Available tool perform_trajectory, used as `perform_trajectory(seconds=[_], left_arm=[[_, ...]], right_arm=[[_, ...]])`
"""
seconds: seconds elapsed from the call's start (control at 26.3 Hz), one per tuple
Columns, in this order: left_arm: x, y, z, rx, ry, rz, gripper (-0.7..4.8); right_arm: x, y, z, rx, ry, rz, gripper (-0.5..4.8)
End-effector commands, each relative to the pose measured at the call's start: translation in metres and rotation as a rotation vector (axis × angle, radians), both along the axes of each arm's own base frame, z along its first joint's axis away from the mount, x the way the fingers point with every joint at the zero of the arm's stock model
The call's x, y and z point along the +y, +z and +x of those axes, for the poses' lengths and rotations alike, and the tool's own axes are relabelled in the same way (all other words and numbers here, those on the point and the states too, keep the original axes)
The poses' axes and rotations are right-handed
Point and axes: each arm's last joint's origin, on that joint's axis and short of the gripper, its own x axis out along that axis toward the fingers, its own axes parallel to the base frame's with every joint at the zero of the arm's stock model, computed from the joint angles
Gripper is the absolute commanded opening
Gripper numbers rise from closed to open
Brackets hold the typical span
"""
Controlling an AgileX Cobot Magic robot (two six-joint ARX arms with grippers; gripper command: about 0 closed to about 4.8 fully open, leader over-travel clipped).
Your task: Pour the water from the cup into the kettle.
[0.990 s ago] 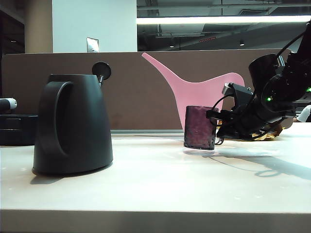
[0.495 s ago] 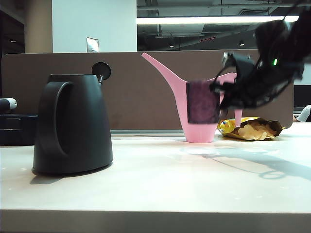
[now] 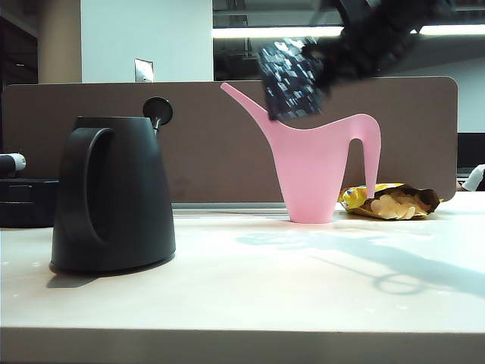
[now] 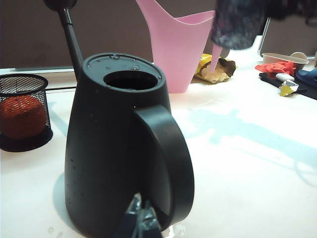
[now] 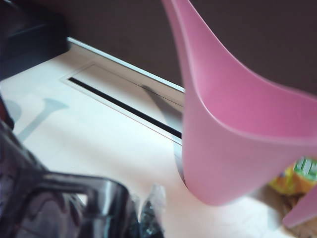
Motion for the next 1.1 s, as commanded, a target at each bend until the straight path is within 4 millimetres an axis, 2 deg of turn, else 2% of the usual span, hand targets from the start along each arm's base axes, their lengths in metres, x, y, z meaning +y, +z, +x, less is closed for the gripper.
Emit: perform_trajectory(seconds=[0.04,0.3,0.5,0.53,0.84,1.1], left_arm=[[0.000,0.001,0.000,-0.009,0.001,0.003,-0.05],[0.000,0.001,0.000,-0.008,0.002,0.003,-0.05],[0.000,0.001,0.000,-0.009,0.003,0.003,-0.05],[0.000,0.001,0.000,-0.010,0.002,0.003,-0.05],[0.000,0.002,0.000,-0.017,0.002,0.002,-0.05],[0.000,0.002,0.000,-0.015,0.002,0.000,-0.05]], right_arm=[[0.017,0.028,-0.005,-0.044,0.001,-0.054,-0.06],[0.042,0.061,-0.017,-0.111,0.015,-0.169,-0.06],[0.069,0.075,-0.027,-0.195,0.039,-0.343,-0.06],[0.081,0.076,-0.029,-0.212,0.055,-0.399,-0.06],[0.130,0.062,-0.035,-0.282,0.099,-0.657,-0.06],[0.154,0.048,-0.035,-0.318,0.146,-0.771,-0.06]])
